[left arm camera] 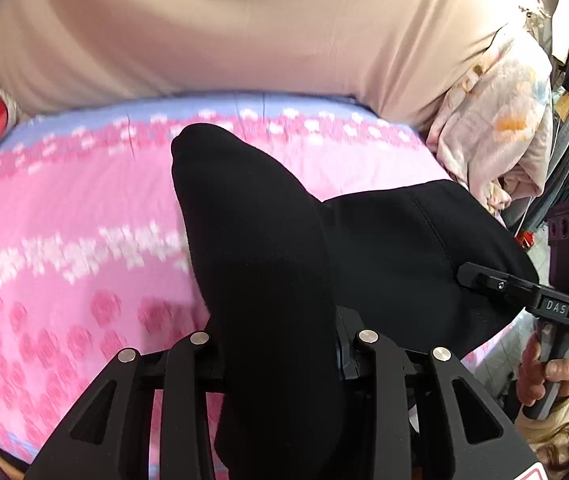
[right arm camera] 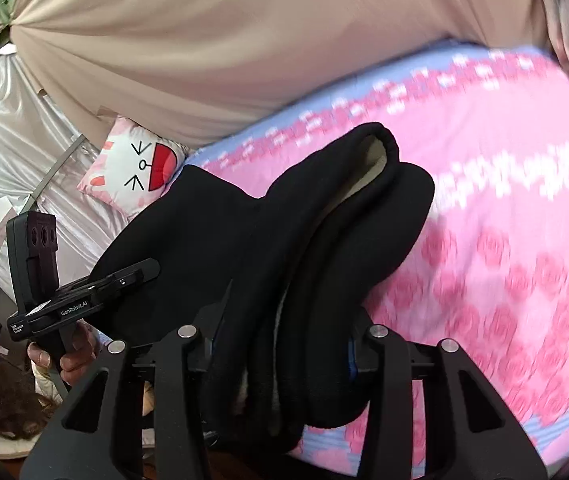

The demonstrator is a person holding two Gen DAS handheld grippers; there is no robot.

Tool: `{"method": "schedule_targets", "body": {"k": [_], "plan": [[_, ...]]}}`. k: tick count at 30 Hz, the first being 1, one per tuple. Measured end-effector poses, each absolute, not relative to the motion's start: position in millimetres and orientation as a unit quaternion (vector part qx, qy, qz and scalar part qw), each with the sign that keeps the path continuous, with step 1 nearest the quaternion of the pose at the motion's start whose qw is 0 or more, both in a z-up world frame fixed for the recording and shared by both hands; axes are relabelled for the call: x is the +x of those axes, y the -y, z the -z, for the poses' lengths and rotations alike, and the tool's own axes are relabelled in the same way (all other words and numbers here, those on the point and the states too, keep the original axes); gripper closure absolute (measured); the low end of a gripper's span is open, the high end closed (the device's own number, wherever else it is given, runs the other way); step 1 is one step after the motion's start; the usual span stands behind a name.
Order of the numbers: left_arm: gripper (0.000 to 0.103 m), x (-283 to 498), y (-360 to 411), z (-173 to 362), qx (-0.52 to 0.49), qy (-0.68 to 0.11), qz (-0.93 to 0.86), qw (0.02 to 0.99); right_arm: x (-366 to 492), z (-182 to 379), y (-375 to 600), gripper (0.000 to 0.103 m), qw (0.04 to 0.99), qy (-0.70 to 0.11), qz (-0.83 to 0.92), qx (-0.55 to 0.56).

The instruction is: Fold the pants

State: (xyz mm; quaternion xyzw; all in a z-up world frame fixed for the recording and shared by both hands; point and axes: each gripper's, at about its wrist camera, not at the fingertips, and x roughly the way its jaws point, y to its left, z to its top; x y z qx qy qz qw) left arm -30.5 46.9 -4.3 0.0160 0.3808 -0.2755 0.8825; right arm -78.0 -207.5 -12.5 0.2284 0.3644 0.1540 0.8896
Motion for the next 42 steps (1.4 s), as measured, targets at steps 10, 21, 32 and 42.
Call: {"method": "schedule_targets", "body": {"k": [10,21,32,42], "plan": [[0.073,-13,-49,-55,0.023,-0.291,0.273,0.916,-51,-52,203,0.062,0.924,-0.289,-0.168,0.183],[0.072,45,-46,-106,0.01,-0.211,0.271,0.939,23,-102,218,0.062,0.945,-0.218,-0.177,0.167],[0.071,162,-20,-60,-0.003,-0.222,0.236,0.946,141,-45,246,0.062,0.938,-0.229,-0.173,0.195],[0.071,250,-1,33,-0.005,-0.324,0.219,0.92,215,60,264,0.062,0.909,-0.32,-0.142,0.226]]}}
